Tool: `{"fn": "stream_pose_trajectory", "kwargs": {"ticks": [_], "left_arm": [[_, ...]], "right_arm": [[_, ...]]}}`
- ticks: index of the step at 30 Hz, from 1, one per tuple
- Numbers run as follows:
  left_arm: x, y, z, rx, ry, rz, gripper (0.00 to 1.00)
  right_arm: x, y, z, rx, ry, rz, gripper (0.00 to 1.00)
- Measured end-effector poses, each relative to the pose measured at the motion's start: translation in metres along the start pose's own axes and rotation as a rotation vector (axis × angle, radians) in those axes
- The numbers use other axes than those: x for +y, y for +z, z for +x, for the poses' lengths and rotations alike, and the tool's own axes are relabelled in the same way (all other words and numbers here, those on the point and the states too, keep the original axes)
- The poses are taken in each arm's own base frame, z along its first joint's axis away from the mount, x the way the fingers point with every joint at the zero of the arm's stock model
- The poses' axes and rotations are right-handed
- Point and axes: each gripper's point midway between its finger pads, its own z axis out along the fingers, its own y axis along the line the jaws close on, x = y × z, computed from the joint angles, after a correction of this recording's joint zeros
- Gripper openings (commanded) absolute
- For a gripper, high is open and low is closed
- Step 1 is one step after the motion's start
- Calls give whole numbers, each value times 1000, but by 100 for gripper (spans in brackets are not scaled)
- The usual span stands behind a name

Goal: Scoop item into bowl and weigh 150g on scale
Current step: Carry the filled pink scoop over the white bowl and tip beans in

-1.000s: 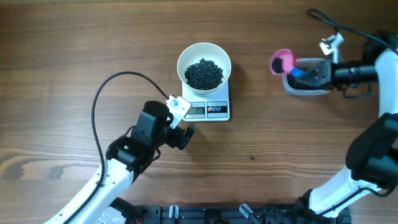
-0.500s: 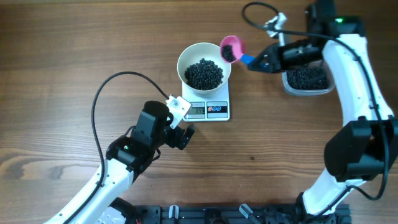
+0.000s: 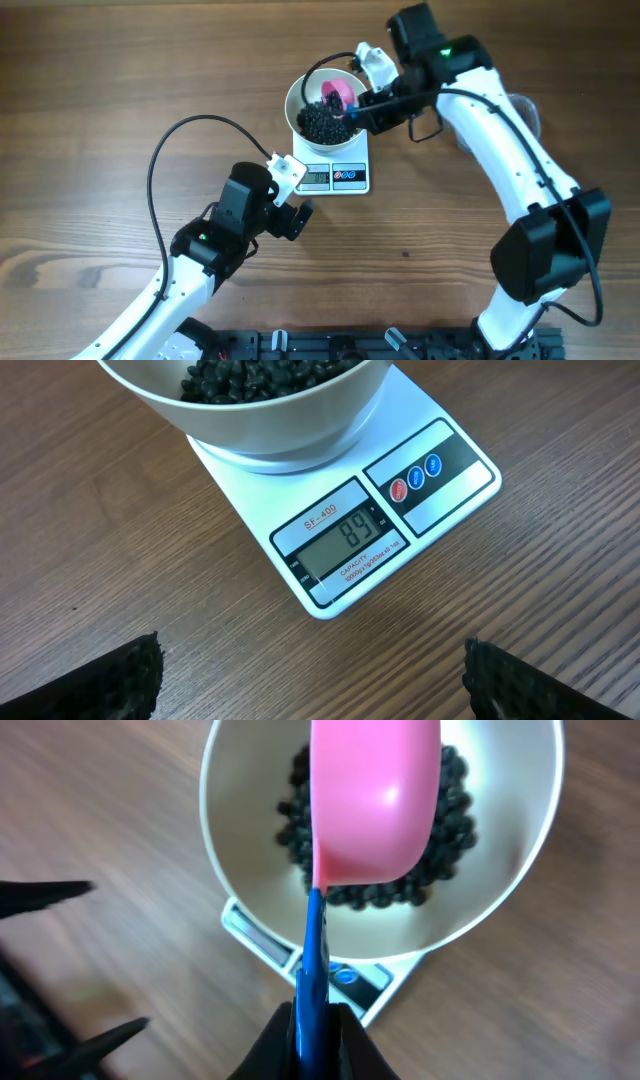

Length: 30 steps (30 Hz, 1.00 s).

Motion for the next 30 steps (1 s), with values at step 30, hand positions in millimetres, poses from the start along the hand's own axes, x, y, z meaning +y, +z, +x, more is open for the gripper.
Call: {"fn": "stream_pose_trajectory", "kwargs": {"ticks": [30], "left_arm": [[0, 0, 0, 0, 0, 0, 100]], "right_arm": [[-11, 6, -20, -1, -319, 368, 4]]}}
